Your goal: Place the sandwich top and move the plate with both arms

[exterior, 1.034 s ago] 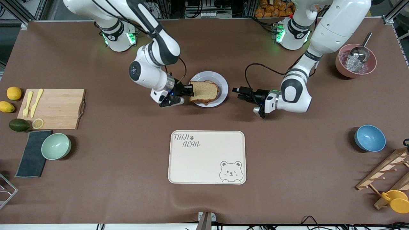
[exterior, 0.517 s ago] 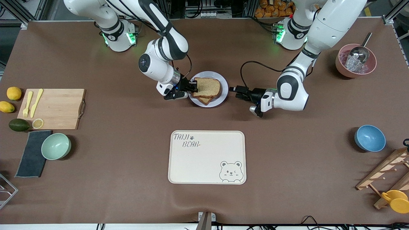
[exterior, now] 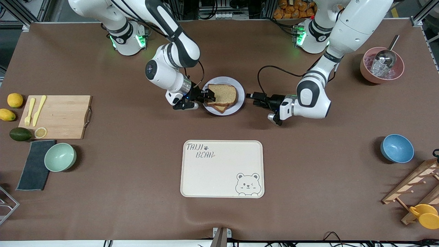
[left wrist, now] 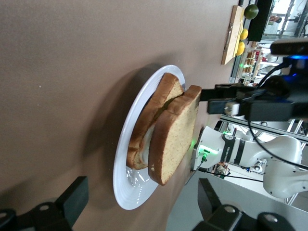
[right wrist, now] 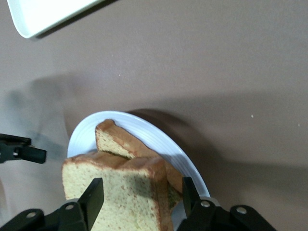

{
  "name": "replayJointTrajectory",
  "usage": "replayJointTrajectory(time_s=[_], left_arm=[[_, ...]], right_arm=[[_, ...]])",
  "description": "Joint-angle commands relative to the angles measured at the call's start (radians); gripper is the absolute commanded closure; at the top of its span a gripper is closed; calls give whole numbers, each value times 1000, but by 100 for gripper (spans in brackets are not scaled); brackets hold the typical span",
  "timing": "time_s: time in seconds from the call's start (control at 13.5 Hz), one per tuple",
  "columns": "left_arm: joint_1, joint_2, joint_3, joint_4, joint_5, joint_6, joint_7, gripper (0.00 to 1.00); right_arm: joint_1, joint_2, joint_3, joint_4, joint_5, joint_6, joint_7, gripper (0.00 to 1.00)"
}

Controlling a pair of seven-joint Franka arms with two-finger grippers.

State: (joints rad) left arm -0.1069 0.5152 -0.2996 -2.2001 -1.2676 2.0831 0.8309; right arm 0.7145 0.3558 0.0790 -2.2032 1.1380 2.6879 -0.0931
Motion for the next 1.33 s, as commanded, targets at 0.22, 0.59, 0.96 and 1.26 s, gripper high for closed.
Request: replayJointTrajectory(time_s=[0.22,0.59,0.96,1.26], left_arm=[[-28,5,-7,-10,-13,51,-12,0],[-66,19,-7,-13,-81,84,-9,0],[-86,43,-7,-18,-127,86,11,0],[-99,55,-7,-21,-138,113,43,0]], right_arm=[[-90,-55,-89,37,-114,-210,7,26],[-92,-55,-261,123,-315,-359,53,25],[-90,-55,-455,253,-380,-631,53,20],[-92,-54,-536,280,-446,-643,47,15]])
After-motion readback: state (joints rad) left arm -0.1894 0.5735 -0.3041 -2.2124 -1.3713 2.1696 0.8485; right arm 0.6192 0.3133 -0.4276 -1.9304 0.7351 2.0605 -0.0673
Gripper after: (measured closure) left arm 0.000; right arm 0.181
